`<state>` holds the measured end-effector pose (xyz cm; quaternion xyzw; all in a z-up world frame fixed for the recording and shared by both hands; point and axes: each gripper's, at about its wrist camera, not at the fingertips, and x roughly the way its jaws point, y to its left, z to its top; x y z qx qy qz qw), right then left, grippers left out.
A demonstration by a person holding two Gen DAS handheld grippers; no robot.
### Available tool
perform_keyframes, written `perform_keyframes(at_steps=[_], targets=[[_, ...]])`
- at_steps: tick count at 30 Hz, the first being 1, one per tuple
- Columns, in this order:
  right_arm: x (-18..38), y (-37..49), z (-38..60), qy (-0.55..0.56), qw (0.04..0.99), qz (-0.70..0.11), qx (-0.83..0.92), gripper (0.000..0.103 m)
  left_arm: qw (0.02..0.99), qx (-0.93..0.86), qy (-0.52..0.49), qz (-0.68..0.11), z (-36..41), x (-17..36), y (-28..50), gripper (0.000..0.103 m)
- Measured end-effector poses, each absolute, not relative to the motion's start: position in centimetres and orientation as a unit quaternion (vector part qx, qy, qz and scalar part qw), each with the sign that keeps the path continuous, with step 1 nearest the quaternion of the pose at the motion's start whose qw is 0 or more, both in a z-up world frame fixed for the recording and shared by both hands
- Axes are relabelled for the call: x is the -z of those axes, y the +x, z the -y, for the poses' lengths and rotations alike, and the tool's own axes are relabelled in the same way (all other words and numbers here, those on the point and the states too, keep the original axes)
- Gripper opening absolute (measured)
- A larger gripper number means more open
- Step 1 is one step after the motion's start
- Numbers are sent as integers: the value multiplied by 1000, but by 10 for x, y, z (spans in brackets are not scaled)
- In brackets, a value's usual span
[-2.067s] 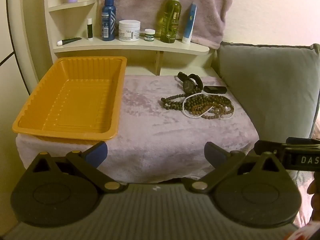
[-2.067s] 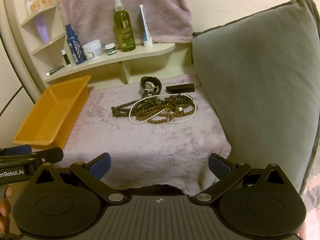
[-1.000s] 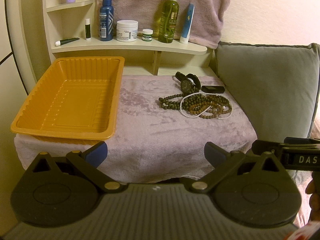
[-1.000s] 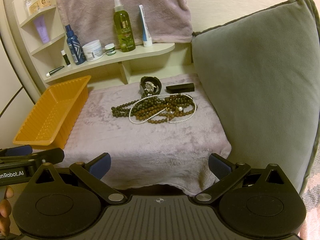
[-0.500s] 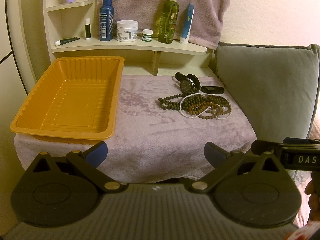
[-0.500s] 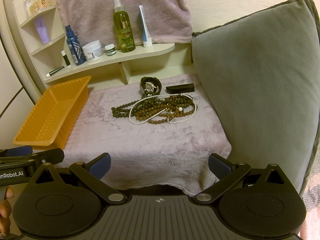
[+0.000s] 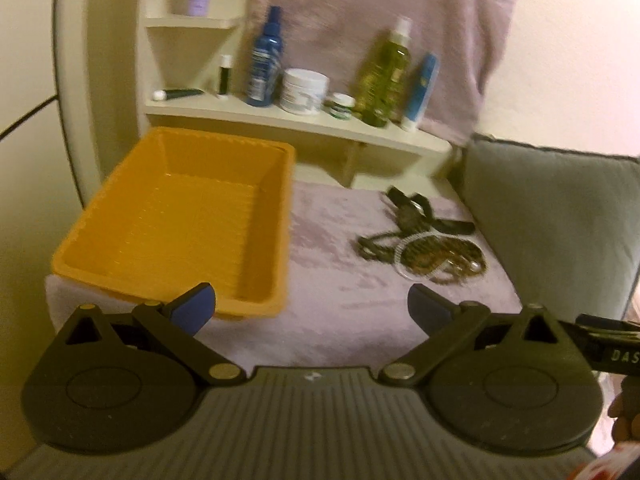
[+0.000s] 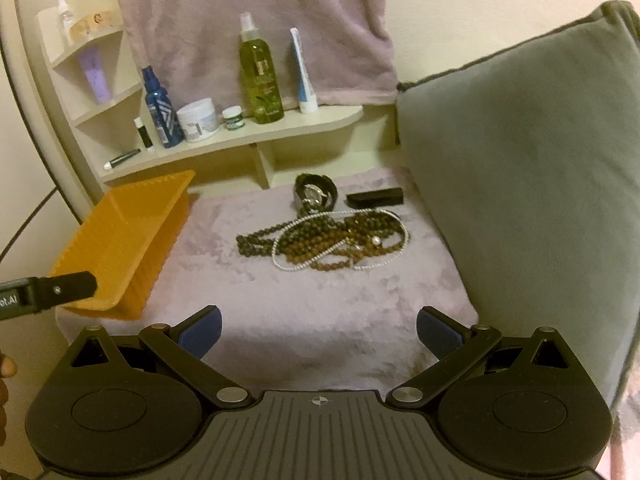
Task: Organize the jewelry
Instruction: 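Grasp the orange tray rim with the left gripper and tilt it up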
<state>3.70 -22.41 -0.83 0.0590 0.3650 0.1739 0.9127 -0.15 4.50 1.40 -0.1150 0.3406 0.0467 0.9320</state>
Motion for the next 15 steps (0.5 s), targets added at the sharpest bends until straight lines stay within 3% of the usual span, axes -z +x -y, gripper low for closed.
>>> perform_keyframes(at_steps=[15], targets=[[21,57,183,9,920,-320,-227,103,933,-153,-105,-310,-160,3,-14,96]])
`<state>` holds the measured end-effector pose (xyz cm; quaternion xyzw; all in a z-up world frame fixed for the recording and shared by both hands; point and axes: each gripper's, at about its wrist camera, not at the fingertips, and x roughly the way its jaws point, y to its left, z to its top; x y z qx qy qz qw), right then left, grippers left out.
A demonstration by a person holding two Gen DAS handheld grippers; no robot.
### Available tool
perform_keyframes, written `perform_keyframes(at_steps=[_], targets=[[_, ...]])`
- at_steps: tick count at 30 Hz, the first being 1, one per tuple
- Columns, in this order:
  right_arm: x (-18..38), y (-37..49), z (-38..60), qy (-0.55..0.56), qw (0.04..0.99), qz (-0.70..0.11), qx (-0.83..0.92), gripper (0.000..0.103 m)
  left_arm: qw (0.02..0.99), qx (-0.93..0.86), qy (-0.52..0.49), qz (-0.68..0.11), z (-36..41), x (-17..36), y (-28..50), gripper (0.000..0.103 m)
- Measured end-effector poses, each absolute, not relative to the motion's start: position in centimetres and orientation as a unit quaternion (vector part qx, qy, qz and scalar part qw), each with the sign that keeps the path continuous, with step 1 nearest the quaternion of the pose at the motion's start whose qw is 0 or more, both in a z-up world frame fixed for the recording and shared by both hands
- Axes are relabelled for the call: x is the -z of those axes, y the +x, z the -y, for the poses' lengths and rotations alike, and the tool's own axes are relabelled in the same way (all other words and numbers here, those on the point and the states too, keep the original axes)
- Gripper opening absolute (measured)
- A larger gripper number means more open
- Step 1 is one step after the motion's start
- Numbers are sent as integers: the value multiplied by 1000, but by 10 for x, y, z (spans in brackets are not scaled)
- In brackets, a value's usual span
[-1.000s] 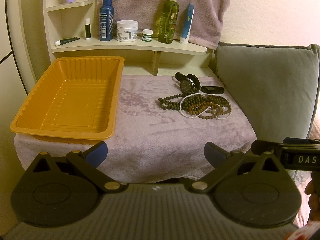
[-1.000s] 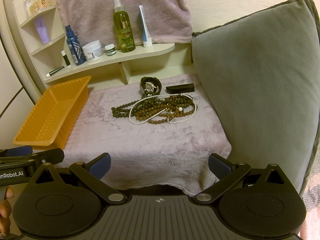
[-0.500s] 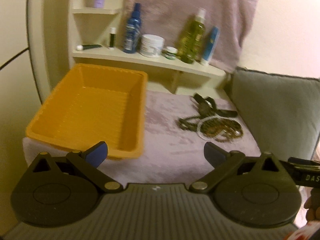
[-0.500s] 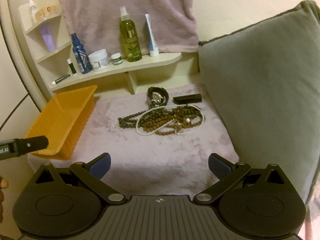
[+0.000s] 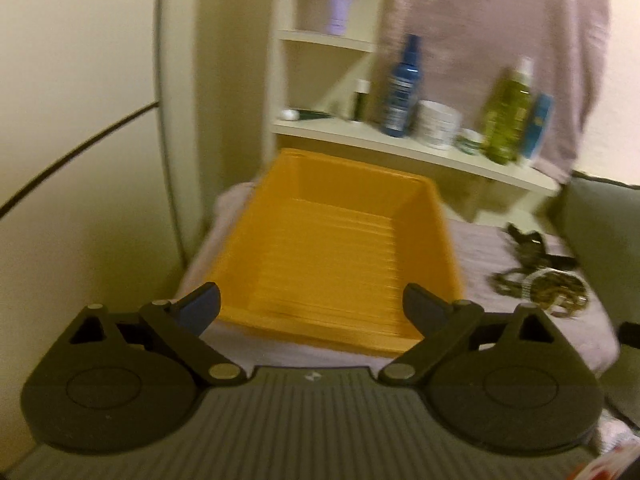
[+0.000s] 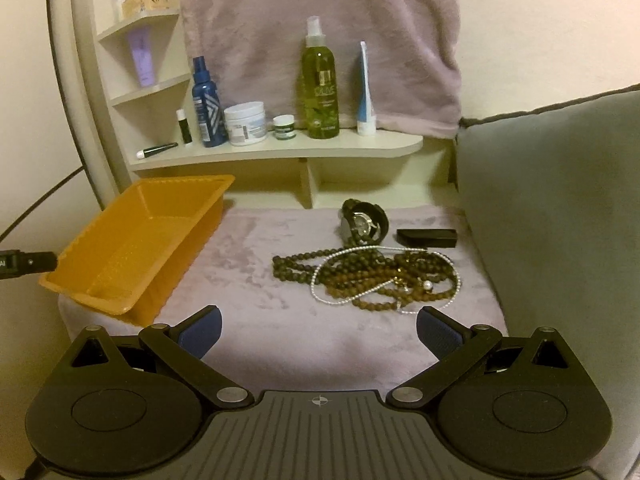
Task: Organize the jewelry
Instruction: 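Grasp the orange tray rim with the left gripper and tilt it up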
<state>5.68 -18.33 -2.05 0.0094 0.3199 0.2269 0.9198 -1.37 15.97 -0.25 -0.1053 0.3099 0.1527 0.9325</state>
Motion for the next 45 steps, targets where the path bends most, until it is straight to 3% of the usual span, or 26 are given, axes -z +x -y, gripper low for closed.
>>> perform_keyframes(at_steps=[13,26,36,45], targets=[[30,76,171,3,917,-341,-208,103,924,-147,-147,-320,-229,40,-2,81],[35,84,157,-17,914,-356,-195,103,916,-94,-227,-317,-253,71,21,39],[43,91,150,-22,909,-367,-197,103,911,-89,-240,-323,-260,82,27,28],[43,94,148,-17,910,-364,-198,103,913,-104,-212,-332,-247,73,27,8]])
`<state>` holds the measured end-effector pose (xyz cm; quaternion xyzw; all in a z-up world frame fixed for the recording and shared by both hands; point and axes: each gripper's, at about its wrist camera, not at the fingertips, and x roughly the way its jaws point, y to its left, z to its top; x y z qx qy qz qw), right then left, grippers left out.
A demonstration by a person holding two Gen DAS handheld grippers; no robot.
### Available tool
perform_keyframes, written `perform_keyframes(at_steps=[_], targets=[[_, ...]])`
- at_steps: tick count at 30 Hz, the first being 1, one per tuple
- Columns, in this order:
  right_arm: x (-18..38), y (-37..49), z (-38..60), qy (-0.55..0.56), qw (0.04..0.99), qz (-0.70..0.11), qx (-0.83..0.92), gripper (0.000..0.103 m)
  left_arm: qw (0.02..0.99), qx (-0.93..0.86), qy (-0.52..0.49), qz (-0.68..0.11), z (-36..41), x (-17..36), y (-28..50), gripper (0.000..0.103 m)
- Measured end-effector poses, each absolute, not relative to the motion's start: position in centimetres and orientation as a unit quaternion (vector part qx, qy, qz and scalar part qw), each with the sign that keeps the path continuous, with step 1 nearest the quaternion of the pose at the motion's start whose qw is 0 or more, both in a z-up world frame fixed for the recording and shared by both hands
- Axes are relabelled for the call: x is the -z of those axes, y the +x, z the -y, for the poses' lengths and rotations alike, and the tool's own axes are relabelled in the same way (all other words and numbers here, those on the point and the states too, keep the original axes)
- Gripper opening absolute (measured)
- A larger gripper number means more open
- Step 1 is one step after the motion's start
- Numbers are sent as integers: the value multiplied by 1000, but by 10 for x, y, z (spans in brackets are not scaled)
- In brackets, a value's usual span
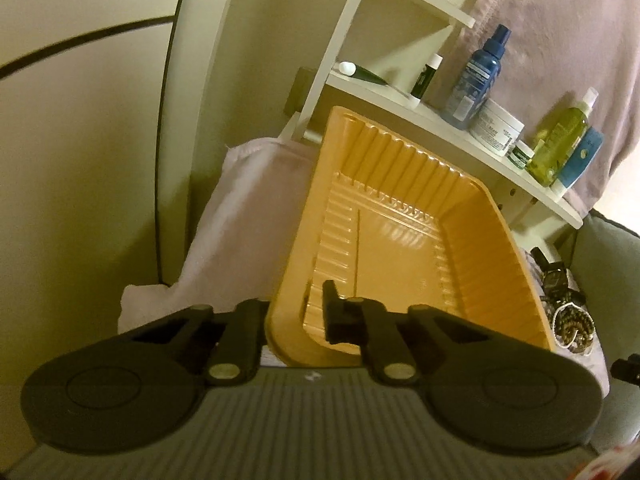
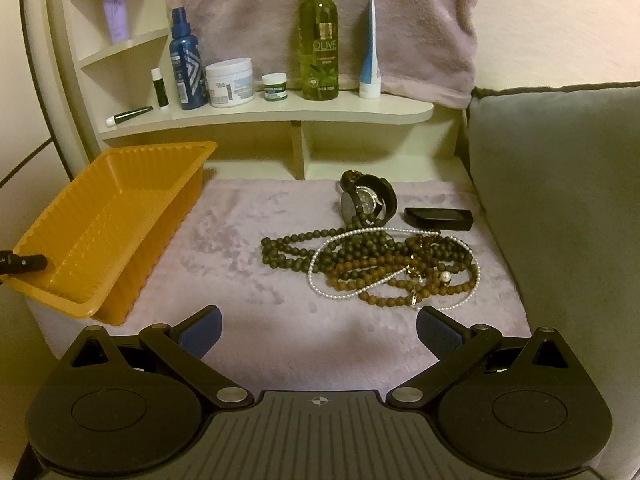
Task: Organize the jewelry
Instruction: 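Grasp the orange tray rim with the left gripper and tilt it up, then grasp a dark bead bracelet from the tangle with the right gripper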
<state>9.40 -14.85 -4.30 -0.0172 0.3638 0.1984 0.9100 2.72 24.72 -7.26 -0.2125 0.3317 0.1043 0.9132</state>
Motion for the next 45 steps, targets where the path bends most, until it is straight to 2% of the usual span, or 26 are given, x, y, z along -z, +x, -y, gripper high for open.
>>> perform_keyframes(at_steps=[4,23,35,37,39,41,45], targets=[[43,94,152,-9,911,-361,-201,103,918,-106,-186,-334,-236,62,27,4],[49,101,200,47,920,-350,-169,103,923,-156,-6,-351,-151,12,41,4],[61,126,216,43,928,-329,-170,102,919,-164,42,-356,-115,-4,56,4],[64,134,216,35,930,-323,-174,98,919,-165,49,-355,-110,-7,57,4],[67,142,215,29,927,-327,-181,80,919,-166,55,-355,-106,-8,61,5],[70,150,217,29,926,-328,-184,76,918,-166,60,-356,-103,-9,63,4],[76,162,220,17,929,-328,-171,61,916,-169,72,-357,-99,-10,66,4]])
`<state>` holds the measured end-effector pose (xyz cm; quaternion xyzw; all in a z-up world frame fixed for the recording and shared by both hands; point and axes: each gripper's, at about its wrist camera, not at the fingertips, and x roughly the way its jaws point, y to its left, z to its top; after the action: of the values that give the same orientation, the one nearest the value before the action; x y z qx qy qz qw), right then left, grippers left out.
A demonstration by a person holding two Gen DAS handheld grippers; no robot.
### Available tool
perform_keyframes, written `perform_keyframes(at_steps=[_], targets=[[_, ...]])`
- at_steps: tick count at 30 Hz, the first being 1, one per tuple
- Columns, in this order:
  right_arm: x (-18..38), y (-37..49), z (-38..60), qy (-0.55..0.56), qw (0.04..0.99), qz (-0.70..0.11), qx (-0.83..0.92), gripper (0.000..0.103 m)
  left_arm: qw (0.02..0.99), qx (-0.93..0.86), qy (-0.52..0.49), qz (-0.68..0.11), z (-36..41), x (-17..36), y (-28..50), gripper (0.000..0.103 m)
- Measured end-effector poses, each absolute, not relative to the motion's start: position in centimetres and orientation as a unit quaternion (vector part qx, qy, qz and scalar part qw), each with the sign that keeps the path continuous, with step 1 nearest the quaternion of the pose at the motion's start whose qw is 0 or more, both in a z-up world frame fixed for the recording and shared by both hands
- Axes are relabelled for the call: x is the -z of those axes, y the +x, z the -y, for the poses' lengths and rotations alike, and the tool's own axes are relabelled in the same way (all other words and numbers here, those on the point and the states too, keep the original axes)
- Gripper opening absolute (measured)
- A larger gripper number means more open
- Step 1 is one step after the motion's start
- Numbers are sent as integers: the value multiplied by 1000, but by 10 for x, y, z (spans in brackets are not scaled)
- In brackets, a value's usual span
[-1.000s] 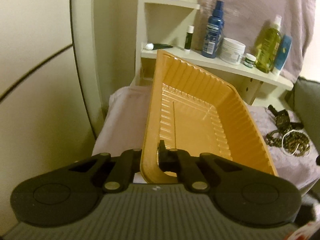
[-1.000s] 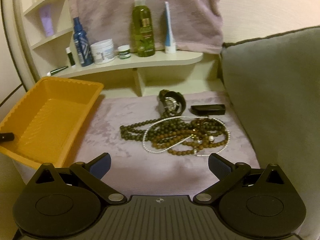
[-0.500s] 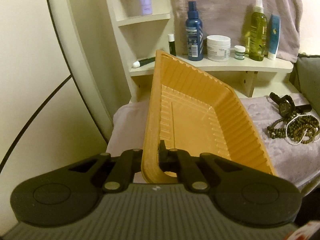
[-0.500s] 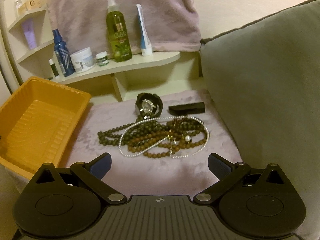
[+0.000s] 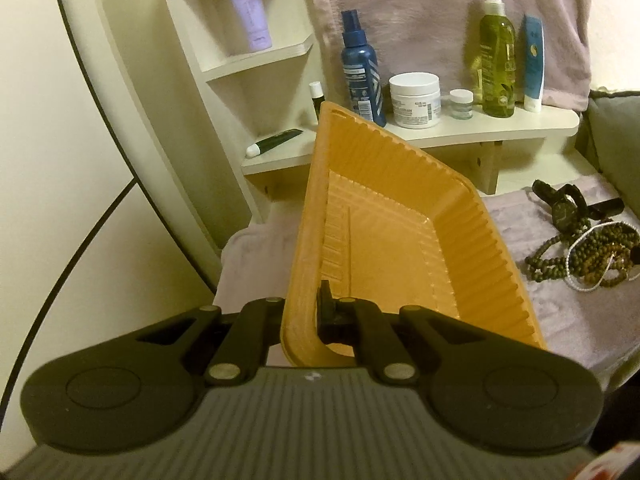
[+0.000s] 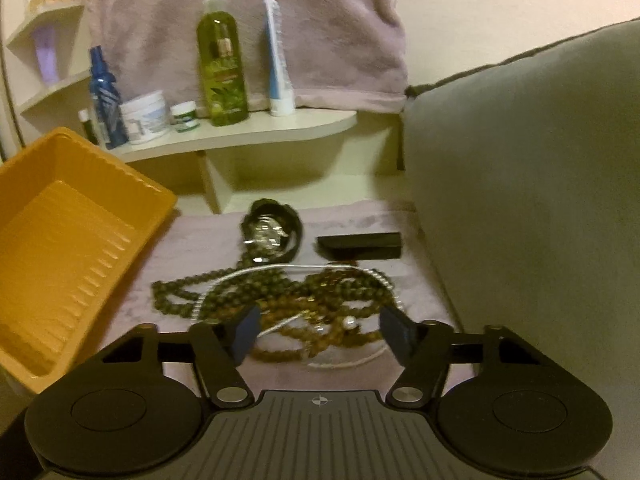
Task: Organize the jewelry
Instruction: 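Grasp a dark bead bracelet from the tangle with the right gripper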
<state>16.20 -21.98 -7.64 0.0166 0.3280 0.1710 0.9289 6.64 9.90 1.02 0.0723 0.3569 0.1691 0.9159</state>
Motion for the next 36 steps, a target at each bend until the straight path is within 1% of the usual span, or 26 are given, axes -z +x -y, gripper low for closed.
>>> perform_keyframes(at_steps=[1,3,5,8,13,15,18,21,25,27,33,36], targets=[[78,165,221,15,929,-330,-166,59,916,-169,73,-358,-99,-11,66,4],[81,170,225,7,929,-333,-159,49,915,-168,73,-359,-98,-11,66,4],[85,174,228,2,928,-337,-157,42,914,-167,74,-361,-98,-10,66,4],[91,179,228,-8,925,-345,-162,34,914,-167,75,-363,-98,-9,66,4],[95,184,219,-52,925,-328,-184,28,913,-166,74,-365,-99,-8,67,4],[95,187,211,-77,922,-322,-200,23,913,-167,72,-365,-99,-8,67,4],[98,192,202,-110,916,-319,-217,19,913,-169,69,-365,-100,-8,67,4],[99,196,195,-146,911,-313,-227,18,913,-169,67,-365,-100,-8,67,4],[104,199,188,-186,895,-323,-244,18,914,-169,64,-364,-101,-8,67,4],[103,198,191,-181,896,-324,-243,7,914,-169,63,-364,-101,-7,67,4],[83,189,197,-162,907,-303,-244,7,915,-168,61,-362,-101,-7,66,4],[69,189,203,-132,914,-296,-245,7,916,-167,58,-361,-101,-7,66,5]])
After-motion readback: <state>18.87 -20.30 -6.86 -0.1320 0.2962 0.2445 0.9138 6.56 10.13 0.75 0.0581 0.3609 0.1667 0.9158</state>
